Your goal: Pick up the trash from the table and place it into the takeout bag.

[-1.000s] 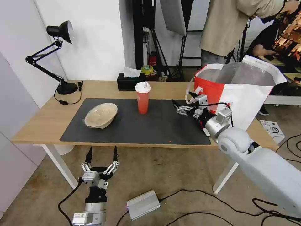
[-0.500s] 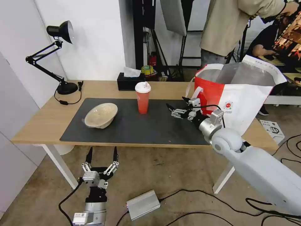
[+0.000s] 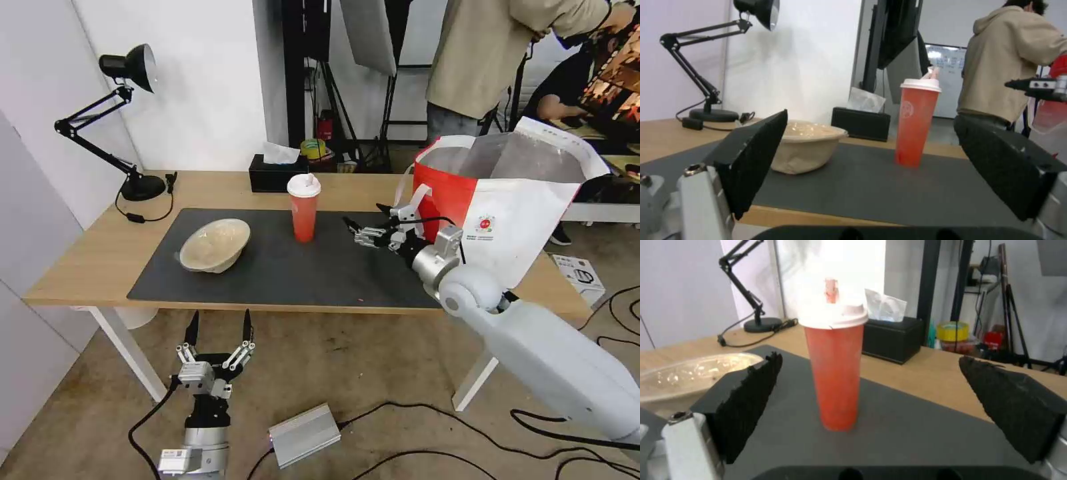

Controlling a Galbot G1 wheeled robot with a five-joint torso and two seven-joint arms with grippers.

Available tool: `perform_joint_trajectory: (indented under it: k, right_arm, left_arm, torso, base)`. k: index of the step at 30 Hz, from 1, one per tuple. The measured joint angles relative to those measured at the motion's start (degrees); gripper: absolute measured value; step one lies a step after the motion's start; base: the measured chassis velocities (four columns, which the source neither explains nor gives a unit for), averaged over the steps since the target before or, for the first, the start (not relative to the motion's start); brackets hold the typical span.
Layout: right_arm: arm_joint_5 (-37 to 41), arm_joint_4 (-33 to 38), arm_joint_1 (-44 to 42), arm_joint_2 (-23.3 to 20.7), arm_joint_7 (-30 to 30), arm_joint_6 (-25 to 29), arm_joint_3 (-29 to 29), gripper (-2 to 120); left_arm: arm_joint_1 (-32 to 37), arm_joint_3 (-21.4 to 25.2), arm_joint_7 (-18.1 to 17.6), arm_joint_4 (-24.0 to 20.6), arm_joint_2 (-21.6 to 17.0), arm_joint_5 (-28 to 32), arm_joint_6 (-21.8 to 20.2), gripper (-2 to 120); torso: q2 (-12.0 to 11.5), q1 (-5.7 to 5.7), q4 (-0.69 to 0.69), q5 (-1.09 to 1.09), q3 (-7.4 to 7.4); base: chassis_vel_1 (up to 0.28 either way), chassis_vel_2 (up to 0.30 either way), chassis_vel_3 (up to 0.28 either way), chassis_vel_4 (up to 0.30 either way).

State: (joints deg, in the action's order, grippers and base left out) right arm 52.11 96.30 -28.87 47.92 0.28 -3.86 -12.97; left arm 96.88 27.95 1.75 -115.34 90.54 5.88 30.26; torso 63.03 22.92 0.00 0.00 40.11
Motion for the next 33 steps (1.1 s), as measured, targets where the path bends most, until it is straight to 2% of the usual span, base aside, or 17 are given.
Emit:
perform_joint_trajectory:
  k: [14, 33]
  right_arm:
    - [2.50, -3.87, 4.49, 4.54, 0.18, -1.09, -3.57, 100]
    - [7.53, -2.64, 4.51, 6.70, 0.33, -2.95, -5.11, 100]
  left_arm:
    - [-0.98, 0.04, 0.05, 0.75, 0.66, -0.12, 0.06, 100]
    - [-2.99, 0.39, 0.05, 2.47, 0.58, 0.28, -0.03, 100]
  torso:
    - [0.00, 0.00, 0.00, 0.00, 0.00]
    - [0.00, 0.00, 0.00, 0.00, -0.01]
  base:
    - [0.000, 0.000, 0.000, 0.000]
    - [0.000, 0.000, 0.000, 0.000]
